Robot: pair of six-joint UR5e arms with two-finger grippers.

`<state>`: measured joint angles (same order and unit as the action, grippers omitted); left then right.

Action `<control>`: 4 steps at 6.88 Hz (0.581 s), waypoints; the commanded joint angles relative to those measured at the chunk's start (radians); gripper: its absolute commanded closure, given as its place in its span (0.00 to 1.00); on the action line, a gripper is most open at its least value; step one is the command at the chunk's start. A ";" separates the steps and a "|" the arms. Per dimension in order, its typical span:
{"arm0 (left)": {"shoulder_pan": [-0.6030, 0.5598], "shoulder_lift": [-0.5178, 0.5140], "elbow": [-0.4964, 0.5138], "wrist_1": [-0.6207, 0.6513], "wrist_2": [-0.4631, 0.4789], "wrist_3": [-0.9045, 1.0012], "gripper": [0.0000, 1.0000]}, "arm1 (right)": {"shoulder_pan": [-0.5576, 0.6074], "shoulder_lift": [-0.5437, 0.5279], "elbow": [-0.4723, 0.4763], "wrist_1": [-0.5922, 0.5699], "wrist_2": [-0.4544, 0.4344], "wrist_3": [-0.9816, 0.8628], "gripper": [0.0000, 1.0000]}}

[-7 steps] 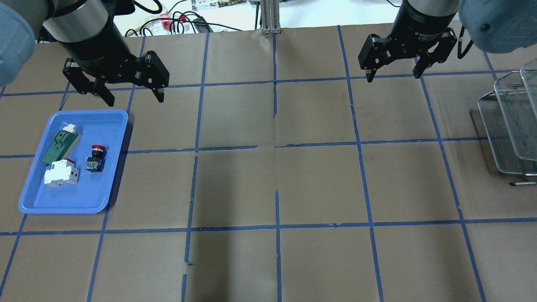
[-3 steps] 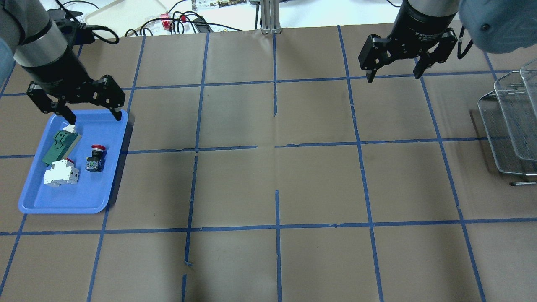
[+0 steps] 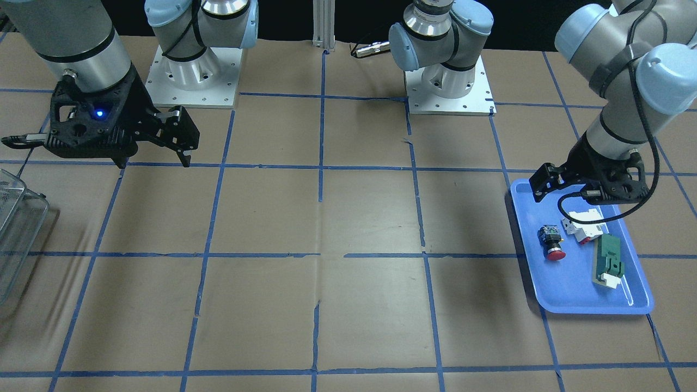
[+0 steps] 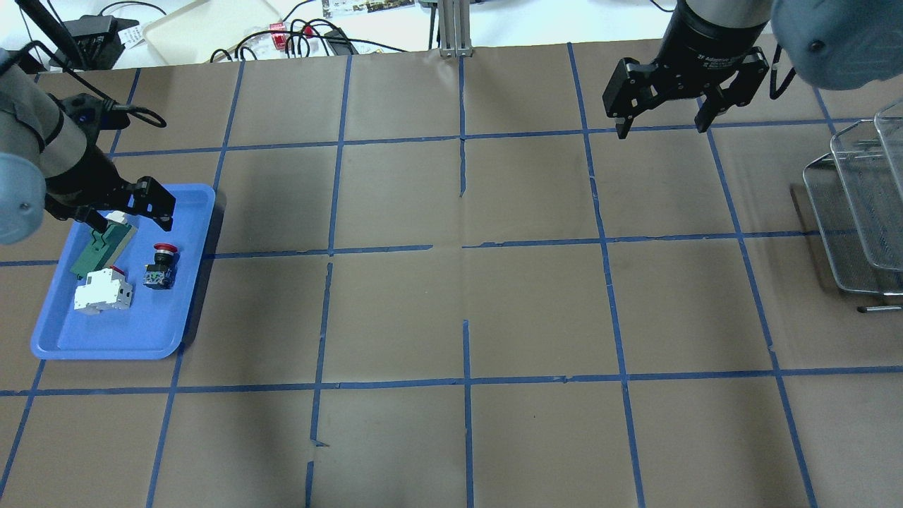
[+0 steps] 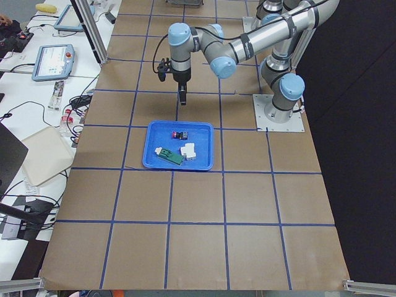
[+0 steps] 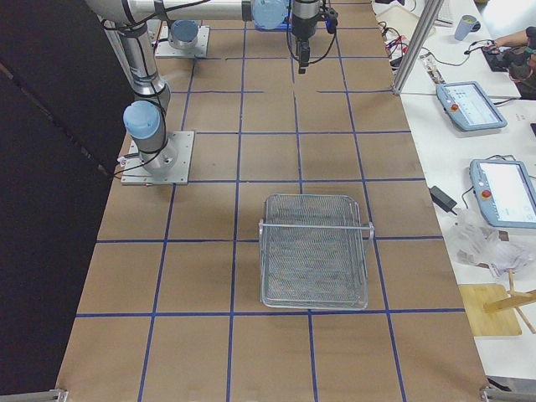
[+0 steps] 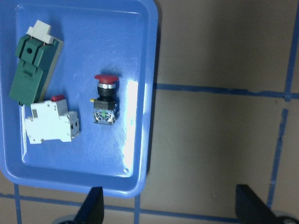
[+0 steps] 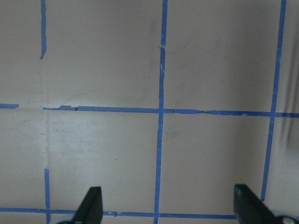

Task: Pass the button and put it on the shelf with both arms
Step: 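Move the left gripper down over the red push button in the blue tray, then lower the left gripper and close it on the red push button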

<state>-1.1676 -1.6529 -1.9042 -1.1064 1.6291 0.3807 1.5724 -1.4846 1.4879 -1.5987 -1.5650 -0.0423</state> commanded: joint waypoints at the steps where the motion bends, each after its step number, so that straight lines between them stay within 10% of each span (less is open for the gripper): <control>1: 0.070 -0.062 -0.160 0.306 -0.089 0.149 0.02 | 0.000 -0.006 0.021 -0.003 0.002 0.001 0.00; 4: 0.144 -0.174 -0.179 0.444 -0.132 0.274 0.02 | 0.000 -0.009 0.023 -0.007 0.000 0.001 0.00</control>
<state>-1.0435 -1.7884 -2.0784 -0.6952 1.5028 0.6198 1.5718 -1.4926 1.5102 -1.6043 -1.5628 -0.0414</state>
